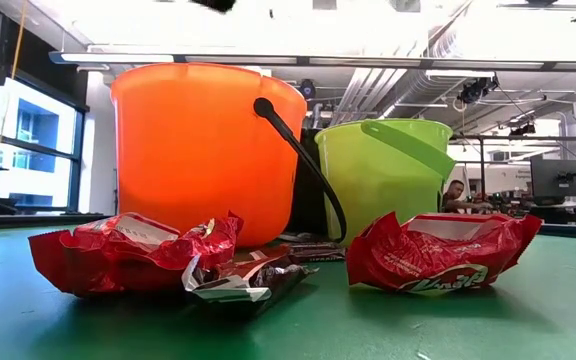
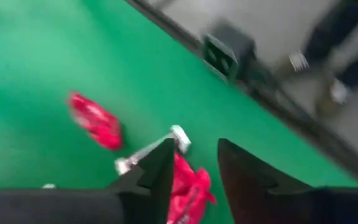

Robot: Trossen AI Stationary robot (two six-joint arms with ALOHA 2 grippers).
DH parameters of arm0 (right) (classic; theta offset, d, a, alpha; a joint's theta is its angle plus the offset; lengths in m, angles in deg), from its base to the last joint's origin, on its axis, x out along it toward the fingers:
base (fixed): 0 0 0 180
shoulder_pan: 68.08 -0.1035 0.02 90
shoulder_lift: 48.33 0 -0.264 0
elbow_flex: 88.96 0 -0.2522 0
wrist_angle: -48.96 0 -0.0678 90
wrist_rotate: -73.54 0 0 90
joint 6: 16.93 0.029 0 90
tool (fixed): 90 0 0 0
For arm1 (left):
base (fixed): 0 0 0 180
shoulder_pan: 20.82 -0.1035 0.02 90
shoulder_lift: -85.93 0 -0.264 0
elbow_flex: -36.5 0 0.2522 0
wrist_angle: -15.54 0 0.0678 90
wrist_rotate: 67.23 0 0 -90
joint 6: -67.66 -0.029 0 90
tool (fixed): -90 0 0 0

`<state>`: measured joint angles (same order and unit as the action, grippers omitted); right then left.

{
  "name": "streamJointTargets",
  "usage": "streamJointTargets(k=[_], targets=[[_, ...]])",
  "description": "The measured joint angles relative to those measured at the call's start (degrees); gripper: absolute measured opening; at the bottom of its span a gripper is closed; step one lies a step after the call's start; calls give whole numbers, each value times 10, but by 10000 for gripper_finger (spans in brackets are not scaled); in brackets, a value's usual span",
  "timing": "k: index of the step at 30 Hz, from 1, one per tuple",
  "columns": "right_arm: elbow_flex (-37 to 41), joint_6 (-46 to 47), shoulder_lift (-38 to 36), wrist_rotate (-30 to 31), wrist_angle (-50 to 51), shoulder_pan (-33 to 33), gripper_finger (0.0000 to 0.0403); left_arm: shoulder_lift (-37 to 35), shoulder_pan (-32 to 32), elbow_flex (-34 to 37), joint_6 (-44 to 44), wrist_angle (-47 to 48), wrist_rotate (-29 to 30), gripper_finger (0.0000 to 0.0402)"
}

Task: Sort candy by brand, put in halloween buckets
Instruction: Put the brown chocolate bar into orange bucket

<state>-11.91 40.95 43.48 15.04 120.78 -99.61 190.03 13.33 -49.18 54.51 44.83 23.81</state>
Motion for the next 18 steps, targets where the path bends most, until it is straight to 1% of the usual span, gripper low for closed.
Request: streamJointTargets(k=[2,5,7,10,14,18], targets=[[0,20,0,1,2,-11,204,27,-3,0,-31,-1,-22,138],[0,46,4,16,7,-21,204,62,-5,0,-79,-17,-25,168],[0,60,9,26,13,-25,204,84,-8,0,-105,-46,-25,179],[0,68,18,25,16,-26,204,109,-14,0,-126,-90,-25,185],[0,82,35,25,18,-26,204,122,-27,0,-139,-127,-24,186],[0,97,53,24,19,-26,204,129,-44,0,-164,-131,-36,186]])
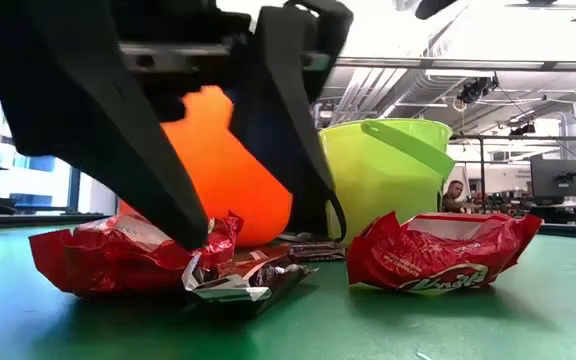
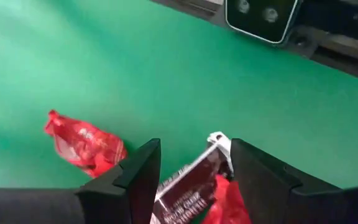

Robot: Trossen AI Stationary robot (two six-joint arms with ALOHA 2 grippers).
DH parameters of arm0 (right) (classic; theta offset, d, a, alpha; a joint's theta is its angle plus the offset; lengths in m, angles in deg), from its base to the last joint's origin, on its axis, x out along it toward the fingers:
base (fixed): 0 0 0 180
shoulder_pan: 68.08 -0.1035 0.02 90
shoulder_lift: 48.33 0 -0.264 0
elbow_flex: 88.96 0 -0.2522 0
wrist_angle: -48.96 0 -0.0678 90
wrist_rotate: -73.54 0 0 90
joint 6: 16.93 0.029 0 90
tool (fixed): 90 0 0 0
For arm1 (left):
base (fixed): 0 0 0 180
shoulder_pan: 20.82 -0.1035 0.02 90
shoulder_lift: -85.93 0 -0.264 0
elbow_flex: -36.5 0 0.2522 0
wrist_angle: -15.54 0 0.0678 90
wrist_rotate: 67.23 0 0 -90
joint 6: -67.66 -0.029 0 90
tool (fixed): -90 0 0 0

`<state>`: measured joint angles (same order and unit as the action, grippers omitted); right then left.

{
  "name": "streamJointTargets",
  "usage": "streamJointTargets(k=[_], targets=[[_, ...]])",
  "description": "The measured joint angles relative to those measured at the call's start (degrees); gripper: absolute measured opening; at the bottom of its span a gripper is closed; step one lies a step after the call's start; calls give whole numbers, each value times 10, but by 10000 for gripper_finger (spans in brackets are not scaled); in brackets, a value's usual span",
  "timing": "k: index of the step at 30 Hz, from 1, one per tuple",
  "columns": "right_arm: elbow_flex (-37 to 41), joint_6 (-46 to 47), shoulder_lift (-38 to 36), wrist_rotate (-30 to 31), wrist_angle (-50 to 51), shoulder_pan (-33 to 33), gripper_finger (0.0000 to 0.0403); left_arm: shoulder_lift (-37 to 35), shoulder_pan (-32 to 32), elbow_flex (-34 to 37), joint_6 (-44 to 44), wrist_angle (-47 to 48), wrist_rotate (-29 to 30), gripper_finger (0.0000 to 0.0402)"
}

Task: Sort candy by brand, put in halloween buckets
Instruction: Put the brown chocolate bar into orange bucket

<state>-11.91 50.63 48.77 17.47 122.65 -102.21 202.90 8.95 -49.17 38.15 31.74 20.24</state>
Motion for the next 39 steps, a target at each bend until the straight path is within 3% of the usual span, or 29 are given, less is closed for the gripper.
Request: streamJointTargets(k=[6,19,23,29,35,39], targets=[[0,15,12,-26,-1,0,204,22,-25,0,-33,0,-60,186],[0,20,11,-29,3,0,204,28,-25,-2,-77,65,-48,178],[0,16,11,-29,9,0,204,28,-10,-2,-118,69,-9,136],[0,15,11,-29,29,0,204,28,-3,-1,-82,63,-1,16],[0,14,11,-28,42,0,204,-1,0,3,13,79,18,3],[0,8,11,-25,43,0,204,-62,-10,5,76,97,8,1]])
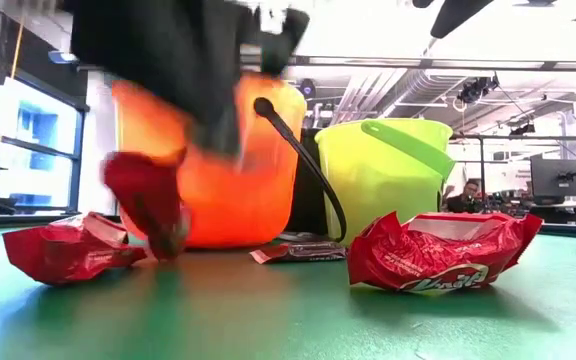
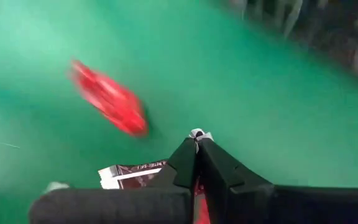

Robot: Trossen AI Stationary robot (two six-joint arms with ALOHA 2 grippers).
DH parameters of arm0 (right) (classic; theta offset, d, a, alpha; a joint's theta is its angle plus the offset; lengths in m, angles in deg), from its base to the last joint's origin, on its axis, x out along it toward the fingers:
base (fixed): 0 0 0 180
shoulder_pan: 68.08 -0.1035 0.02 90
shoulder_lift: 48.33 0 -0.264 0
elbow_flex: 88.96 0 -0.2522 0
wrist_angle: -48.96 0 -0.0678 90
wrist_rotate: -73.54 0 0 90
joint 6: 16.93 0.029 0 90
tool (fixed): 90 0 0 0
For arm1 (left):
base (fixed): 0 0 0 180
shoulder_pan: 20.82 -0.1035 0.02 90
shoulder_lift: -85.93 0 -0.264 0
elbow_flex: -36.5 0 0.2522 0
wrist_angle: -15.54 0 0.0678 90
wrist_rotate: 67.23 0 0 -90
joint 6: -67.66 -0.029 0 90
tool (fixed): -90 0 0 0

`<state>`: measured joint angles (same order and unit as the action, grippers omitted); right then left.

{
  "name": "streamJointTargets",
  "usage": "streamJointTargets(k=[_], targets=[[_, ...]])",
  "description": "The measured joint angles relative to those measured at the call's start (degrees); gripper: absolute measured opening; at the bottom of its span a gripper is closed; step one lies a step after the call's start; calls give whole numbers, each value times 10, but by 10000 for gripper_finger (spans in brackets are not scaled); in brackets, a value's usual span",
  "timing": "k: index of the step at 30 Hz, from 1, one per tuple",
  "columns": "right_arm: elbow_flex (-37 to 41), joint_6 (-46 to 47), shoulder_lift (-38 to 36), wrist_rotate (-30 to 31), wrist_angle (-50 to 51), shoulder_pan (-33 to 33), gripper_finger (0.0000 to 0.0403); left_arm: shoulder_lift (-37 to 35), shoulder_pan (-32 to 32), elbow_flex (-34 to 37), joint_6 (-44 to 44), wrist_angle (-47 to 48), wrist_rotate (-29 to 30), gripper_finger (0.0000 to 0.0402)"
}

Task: Sort candy by brand, put in halloween buckets
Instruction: Put the brown chocolate bar into orange bucket

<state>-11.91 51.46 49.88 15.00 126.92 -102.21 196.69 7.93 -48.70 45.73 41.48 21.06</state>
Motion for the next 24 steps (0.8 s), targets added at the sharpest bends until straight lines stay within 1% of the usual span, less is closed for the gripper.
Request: streamJointTargets(k=[6,8,9,11,14,16,19,21,23,24], targets=[[0,-28,0,8,5,0,204,-146,-11,-2,50,24,-48,1],[0,-29,0,17,7,0,204,-206,-15,-2,62,21,-50,1],[0,-29,0,24,9,0,204,-238,-18,-3,70,20,-41,1],[0,-28,0,37,9,0,204,-296,-23,-4,84,30,-3,1],[0,-27,0,56,8,0,204,-368,-35,-4,97,72,68,0],[0,-27,-1,61,8,0,204,-409,-47,8,113,88,97,0],[0,-28,-6,65,7,0,204,-455,-74,60,156,89,89,0],[0,-28,-13,65,7,0,204,-471,-89,113,193,79,78,0],[0,-27,-21,73,7,0,204,-477,-99,175,236,53,72,0],[0,-27,-25,78,7,0,204,-476,-102,207,262,23,70,0]])
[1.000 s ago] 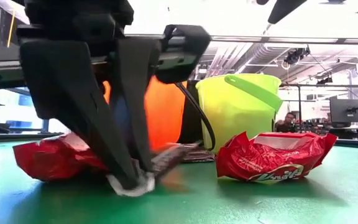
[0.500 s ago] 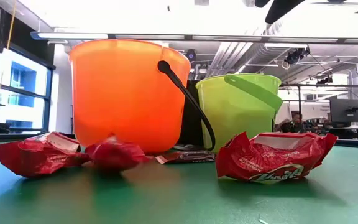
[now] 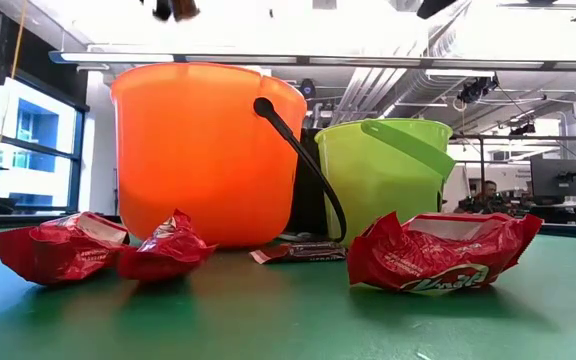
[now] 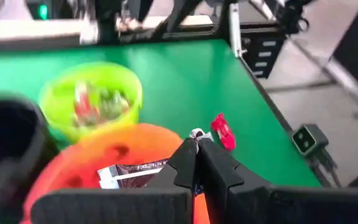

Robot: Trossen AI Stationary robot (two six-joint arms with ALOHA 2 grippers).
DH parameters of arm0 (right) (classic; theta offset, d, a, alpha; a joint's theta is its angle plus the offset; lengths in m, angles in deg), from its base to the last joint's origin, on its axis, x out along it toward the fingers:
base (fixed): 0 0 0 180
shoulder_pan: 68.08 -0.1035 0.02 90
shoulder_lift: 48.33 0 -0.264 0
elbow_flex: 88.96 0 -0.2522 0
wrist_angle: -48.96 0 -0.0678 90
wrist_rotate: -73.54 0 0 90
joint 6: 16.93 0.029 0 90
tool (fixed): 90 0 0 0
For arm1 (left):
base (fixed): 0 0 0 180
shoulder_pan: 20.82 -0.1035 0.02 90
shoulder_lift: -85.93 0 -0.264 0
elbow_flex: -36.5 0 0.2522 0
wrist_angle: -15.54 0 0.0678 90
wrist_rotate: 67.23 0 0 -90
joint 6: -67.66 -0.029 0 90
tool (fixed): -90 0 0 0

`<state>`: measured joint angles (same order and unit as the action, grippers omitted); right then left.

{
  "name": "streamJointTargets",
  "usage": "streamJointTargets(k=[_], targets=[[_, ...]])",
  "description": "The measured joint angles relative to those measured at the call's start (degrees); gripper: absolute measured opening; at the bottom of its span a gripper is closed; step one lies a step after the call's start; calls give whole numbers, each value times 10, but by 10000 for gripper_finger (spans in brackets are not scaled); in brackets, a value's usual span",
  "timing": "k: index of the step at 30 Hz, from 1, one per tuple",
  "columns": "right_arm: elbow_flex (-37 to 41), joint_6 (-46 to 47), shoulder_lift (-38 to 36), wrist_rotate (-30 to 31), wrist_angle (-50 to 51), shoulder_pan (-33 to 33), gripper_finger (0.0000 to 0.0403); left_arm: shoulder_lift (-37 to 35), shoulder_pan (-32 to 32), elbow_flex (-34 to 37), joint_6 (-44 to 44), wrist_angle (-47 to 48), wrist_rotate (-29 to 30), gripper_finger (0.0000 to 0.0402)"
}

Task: Sort candy by brand, put in halloween buckets
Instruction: Put the brown chocolate bar into orange bucket

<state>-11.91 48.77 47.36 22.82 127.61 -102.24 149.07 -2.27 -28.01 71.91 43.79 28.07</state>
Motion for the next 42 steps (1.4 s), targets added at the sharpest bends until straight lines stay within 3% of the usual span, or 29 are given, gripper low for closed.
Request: streamJointTargets(k=[4,9,15,19,23,26,28,32,36,39,42], targets=[[0,-1,-10,18,0,0,204,21,-3,89,73,-127,1,2],[0,9,-10,25,0,0,204,42,-14,97,80,-155,45,28],[0,58,-10,9,-14,8,204,62,-32,86,91,-152,22,109],[0,39,-10,-6,-60,12,204,60,-32,51,92,-138,22,164],[0,-74,-6,-57,-214,12,204,42,-9,-3,97,-116,-9,195],[-1,-263,24,-169,-371,11,204,27,22,-31,107,-115,-4,199],[-1,-352,53,-233,-421,11,204,18,46,-43,116,-115,16,197],[0,-436,93,-251,-331,12,204,-9,101,-63,151,-140,50,193],[1,-493,123,-213,-230,23,204,-56,163,-78,132,-258,80,191],[0,-546,139,-204,-219,42,204,-86,202,-79,83,-294,130,191],[0,-582,168,-241,-220,66,204,-102,226,-77,66,-281,179,191]])
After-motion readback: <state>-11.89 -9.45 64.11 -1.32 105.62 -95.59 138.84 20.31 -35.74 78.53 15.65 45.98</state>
